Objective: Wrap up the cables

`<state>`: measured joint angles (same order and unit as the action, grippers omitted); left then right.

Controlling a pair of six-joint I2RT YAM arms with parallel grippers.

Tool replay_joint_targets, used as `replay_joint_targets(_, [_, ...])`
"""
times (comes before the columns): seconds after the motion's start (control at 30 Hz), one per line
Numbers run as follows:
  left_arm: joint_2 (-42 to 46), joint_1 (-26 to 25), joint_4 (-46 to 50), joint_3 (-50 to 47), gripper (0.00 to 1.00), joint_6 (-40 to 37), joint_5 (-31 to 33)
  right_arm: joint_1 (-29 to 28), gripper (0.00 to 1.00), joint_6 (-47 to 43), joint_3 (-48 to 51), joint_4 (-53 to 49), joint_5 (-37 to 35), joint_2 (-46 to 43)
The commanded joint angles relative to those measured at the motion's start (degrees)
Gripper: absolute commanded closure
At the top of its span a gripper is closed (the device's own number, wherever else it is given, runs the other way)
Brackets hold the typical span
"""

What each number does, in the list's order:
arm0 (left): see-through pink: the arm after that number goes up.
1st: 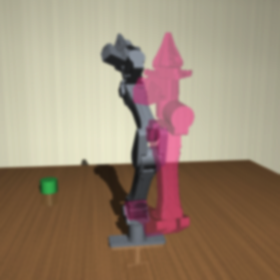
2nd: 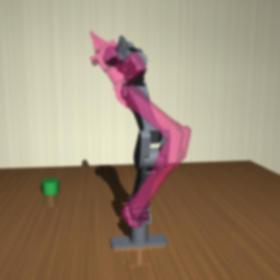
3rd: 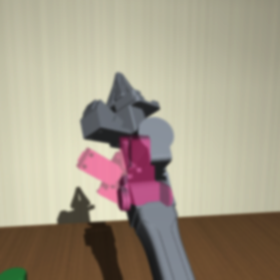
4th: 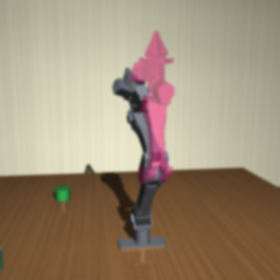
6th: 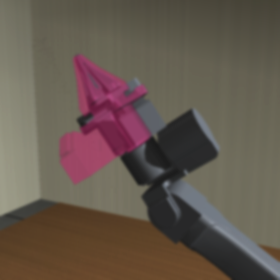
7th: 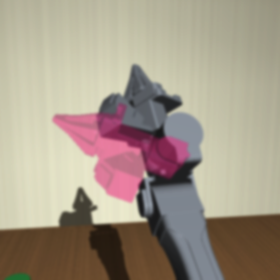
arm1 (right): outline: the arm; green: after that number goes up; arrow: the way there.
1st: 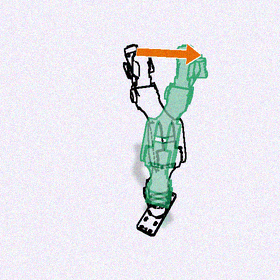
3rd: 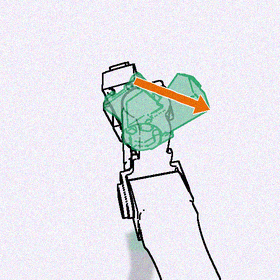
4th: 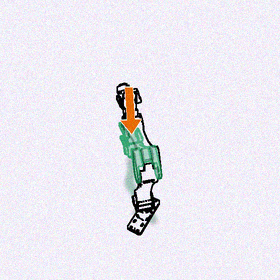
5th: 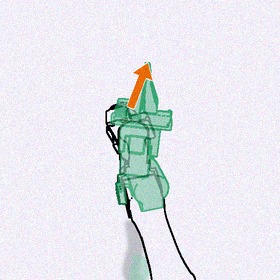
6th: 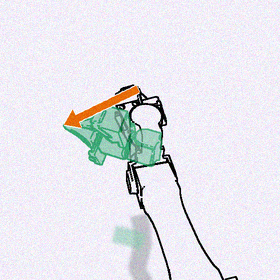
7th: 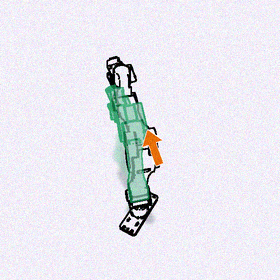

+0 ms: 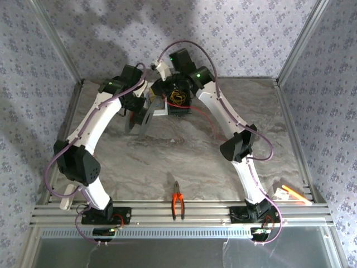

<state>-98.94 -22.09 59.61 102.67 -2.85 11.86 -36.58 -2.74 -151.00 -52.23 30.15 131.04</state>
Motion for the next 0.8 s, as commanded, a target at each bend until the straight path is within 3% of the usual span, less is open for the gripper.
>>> replay_joint_targets(0.0, [-1.3,1.4,1.9,2.0,1.00,2.0,1.7,-2.0,1.00,1.7,4.7,6.7,6.6,-7.1])
replay_joint_targets(0.37, [-3.0,6.5,-0.8,5.1,1.00,4.9,0.4,-7.6,1.00,1.5,12.2,8.6,8.6,-9.0])
replay_joint_targets(0.6, [-2.7,8.3,-3.5,8.7,1.00,6.3,0.7,-7.7,1.00,1.4,11.3,8.6,11.1,-5.8])
replay_joint_targets(0.77, [-0.9,10.2,-6.0,8.8,1.00,7.6,-0.7,-7.1,0.85,-0.2,13.3,8.4,13.0,-5.3])
